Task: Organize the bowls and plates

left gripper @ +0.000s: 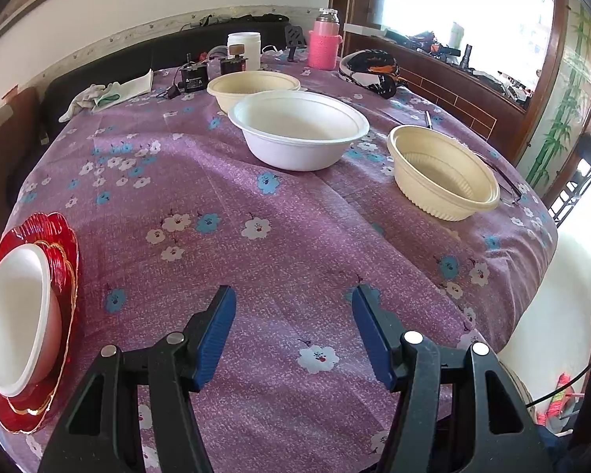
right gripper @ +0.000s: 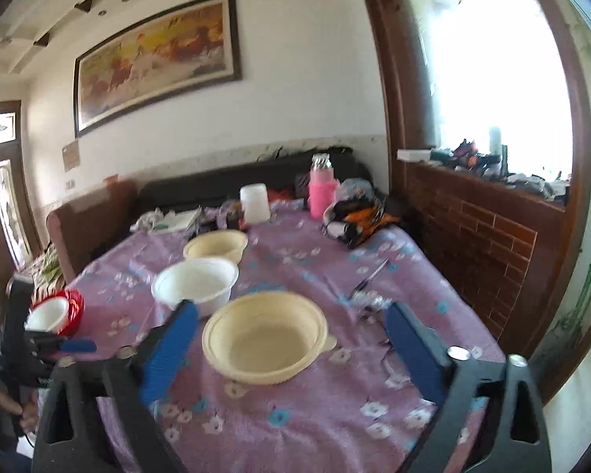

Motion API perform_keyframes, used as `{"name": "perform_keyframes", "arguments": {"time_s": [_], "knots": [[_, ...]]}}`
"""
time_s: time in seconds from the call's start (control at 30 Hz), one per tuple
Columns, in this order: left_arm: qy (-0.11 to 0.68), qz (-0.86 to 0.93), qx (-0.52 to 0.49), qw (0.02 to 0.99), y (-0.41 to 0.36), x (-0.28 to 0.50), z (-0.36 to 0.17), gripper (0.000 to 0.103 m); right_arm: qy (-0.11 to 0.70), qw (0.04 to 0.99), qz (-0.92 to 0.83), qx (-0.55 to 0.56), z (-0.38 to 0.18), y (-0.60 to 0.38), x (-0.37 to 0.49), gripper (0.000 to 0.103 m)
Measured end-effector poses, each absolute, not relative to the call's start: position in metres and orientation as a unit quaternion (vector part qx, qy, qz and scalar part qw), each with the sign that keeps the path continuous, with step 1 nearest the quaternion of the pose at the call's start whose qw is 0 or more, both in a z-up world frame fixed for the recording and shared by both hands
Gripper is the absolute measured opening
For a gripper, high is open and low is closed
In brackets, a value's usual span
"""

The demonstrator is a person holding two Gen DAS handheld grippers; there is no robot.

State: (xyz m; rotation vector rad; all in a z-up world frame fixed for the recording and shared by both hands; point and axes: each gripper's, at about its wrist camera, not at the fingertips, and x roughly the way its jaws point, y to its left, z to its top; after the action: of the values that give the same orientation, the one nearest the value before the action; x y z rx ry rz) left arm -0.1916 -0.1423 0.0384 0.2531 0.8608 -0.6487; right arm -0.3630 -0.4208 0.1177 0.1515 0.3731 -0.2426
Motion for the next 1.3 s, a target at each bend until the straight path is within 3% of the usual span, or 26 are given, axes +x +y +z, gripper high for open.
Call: {"name": "perform_keyframes", "arguments": {"time_s": [0.1,0.27,0.33,0.4,0.43,0.6,0.9,0.97,1.03,1.3], "knots": [[0.409,-0.308,0.123,0.85,-0.144,-0.189,0.04,0.061,0.221,0.964,-0.113,0.093,0.103,-0.424,-0.349,0.075],[0.405,-0.312,0.12,0.851,-0.152,-0.175,0.052,0.061,0.275,0.944,-0.098,0.153,0.088,-0.44,-0.335,0.075],[0.408,-0.319,0.112,0.848,-0.159,-0.166,0.056,0.061,0.281,0.939,-0.099,0.175,0.084,-0.448,-0.336,0.066],[0.413,-0.322,0.109,0.845,-0.169,-0.157,0.06,0.065,0.293,0.929,-0.1,0.202,0.079,-0.459,-0.335,0.039],[0.415,-0.325,0.107,0.843,-0.174,-0.153,0.061,0.068,0.299,0.925,-0.096,0.215,0.076,-0.462,-0.334,0.036],[0.436,-0.342,0.109,0.825,-0.21,-0.135,0.062,0.073,0.316,0.892,-0.076,0.313,0.056,-0.489,-0.328,0.034],[0.459,-0.366,0.121,0.801,-0.265,-0.122,0.051,0.073,0.326,0.87,-0.069,0.363,0.041,-0.498,-0.317,0.034],[0.457,-0.366,0.118,0.802,-0.269,-0.119,0.051,0.067,0.327,0.869,-0.068,0.364,0.04,-0.5,-0.315,0.035],[0.463,-0.368,0.12,0.797,-0.276,-0.114,0.049,0.052,0.327,0.868,-0.066,0.369,0.037,-0.501,-0.314,0.035],[0.479,-0.375,0.129,0.783,-0.306,-0.105,0.036,0.047,0.329,0.862,-0.059,0.381,0.032,-0.505,-0.309,0.035]]}}
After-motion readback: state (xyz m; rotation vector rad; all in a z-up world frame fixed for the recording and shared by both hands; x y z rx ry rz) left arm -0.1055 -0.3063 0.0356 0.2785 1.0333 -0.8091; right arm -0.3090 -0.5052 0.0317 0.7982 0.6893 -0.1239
